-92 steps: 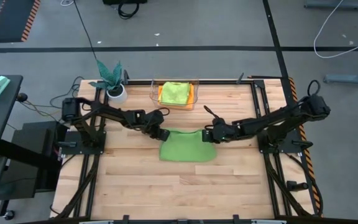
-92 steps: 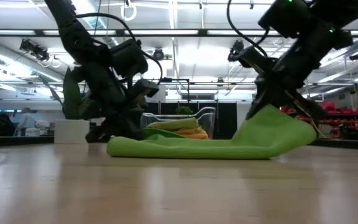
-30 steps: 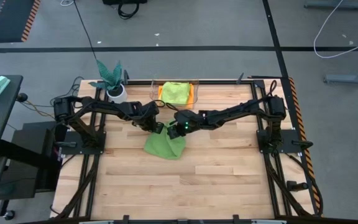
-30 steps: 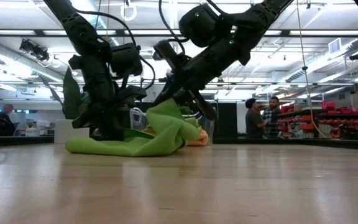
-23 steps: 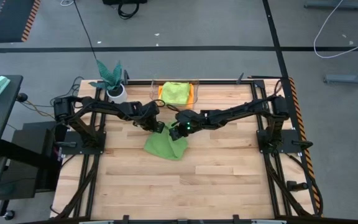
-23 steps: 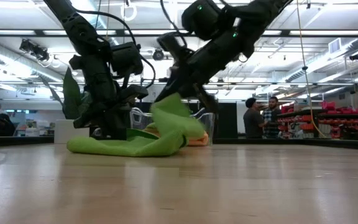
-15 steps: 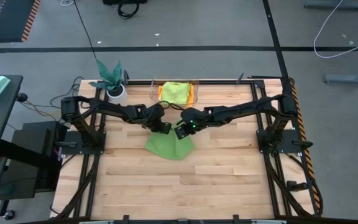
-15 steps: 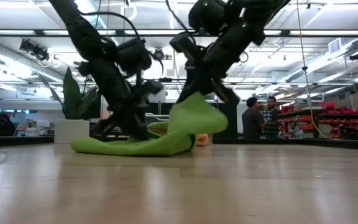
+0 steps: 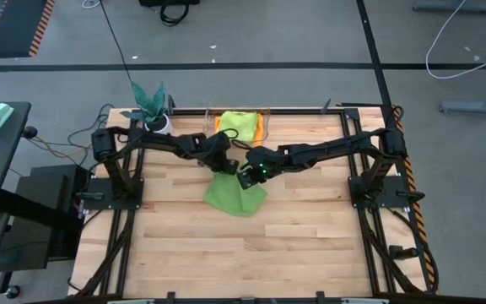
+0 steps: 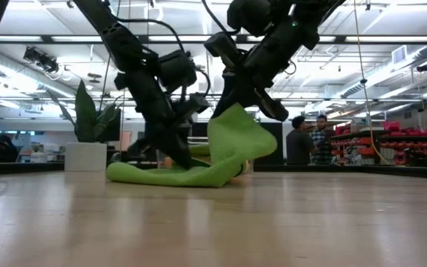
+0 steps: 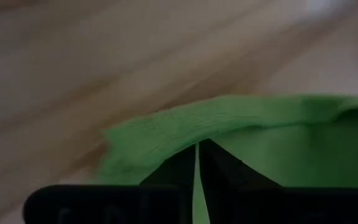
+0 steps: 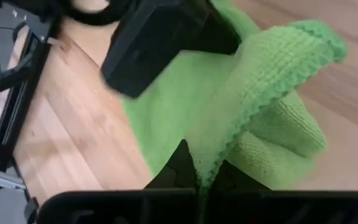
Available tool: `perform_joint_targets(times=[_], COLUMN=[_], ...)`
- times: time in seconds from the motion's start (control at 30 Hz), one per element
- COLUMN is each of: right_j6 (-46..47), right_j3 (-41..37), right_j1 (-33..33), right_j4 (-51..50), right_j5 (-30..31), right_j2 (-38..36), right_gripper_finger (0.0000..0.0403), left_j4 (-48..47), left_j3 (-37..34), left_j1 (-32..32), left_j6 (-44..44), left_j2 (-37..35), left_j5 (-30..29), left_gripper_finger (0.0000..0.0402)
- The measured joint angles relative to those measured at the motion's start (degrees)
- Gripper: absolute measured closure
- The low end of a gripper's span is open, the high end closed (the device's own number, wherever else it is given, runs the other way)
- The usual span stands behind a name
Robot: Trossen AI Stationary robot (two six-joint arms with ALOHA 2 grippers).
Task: Fold microfiber towels
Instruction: Fold the green towel
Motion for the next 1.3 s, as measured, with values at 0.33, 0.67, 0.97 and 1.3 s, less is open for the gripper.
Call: perform_joint_targets(times=[0.33, 0.67, 0.97, 1.3], right_j6=[-1.6, -4.0, -4.3, -7.7], right_j3=[0.0, 0.0, 0.6, 8.3], right_j1=[-1.0, -4.4, -5.6, -5.6], right_j4=[3.3, 6.1, 12.0, 12.6], right_j5=[-0.4, -3.5, -6.9, -8.6], right_j2=[0.0, 0.5, 5.5, 10.7], right_gripper_finger=[0.0402, 0.0402, 0.0402, 0.0402], left_j4=[-6.8, -16.8, -32.1, -41.9], left_j3=[0.0, 0.1, 0.0, 0.0], left_j1=[3.7, 4.2, 0.2, -4.3], left_j6=[1.5, 1.8, -0.3, -3.3], left_j2=[-9.3, -22.1, -22.8, -20.4], left_j5=[-3.1, -7.9, -8.8, -10.2], left_gripper_finger=[0.0371, 0.0373, 0.0373, 0.0369])
